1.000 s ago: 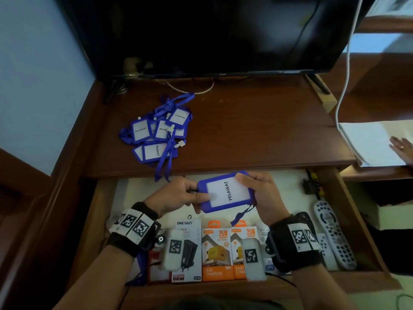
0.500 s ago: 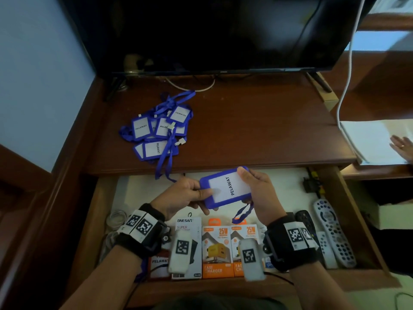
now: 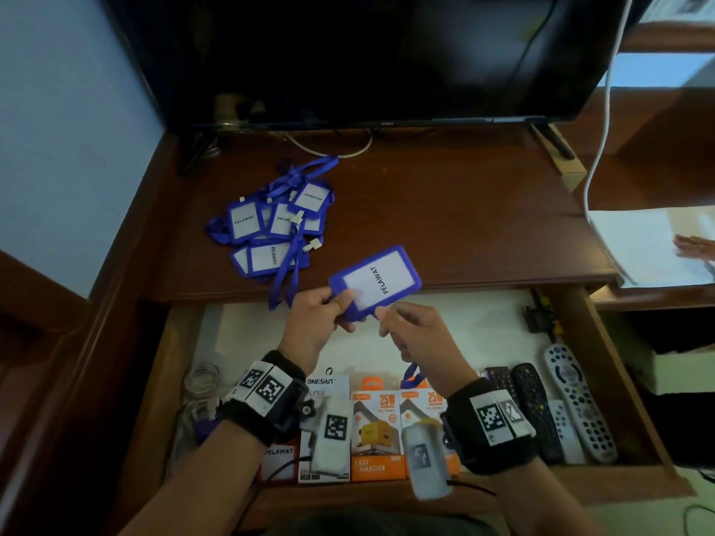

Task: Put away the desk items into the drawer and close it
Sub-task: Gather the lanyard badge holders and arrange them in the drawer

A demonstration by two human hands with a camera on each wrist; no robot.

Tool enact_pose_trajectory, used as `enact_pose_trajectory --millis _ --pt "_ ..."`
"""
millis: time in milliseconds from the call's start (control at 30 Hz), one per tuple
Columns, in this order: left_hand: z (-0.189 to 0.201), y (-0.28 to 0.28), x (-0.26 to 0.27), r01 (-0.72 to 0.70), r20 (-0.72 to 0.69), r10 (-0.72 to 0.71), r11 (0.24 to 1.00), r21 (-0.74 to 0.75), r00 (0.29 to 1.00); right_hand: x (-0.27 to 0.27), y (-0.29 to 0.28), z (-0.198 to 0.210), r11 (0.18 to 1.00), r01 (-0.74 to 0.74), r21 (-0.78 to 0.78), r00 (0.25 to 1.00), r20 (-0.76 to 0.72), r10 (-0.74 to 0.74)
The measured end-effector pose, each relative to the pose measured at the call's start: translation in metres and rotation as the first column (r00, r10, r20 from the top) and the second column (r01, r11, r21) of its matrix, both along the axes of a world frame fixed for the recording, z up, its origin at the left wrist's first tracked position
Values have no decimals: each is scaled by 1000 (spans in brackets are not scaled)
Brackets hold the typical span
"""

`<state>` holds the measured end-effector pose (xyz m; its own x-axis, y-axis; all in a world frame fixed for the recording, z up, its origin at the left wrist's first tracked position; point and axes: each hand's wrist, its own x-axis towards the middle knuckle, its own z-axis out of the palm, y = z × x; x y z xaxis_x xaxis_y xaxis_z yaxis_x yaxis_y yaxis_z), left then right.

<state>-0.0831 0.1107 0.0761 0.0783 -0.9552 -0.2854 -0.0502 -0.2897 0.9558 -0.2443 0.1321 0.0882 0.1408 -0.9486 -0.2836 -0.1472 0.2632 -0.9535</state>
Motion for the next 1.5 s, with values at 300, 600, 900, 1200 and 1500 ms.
enact_pose_trajectory --millis 300,600,900,1200,1500 --pt "-11 3 -2 386 483 -366 920 62 795 -4 -6 16 969 -245 -7 941 -243 236" --pt "-15 5 9 659 374 -722 688 305 582 -27 -8 -1 937 -344 -58 844 -456 281" --pt "-6 4 26 749 -47 -754 641 169 655 -36 -2 -10 973 -231 23 970 -77 233" --pt "-8 8 17 350 -275 -331 937 22 903 -13 8 -33 974 -14 225 961 272 -49" --pt "-24 5 9 99 106 -105 993 64 989 16 16 -26 954 -187 233 980 -27 198"
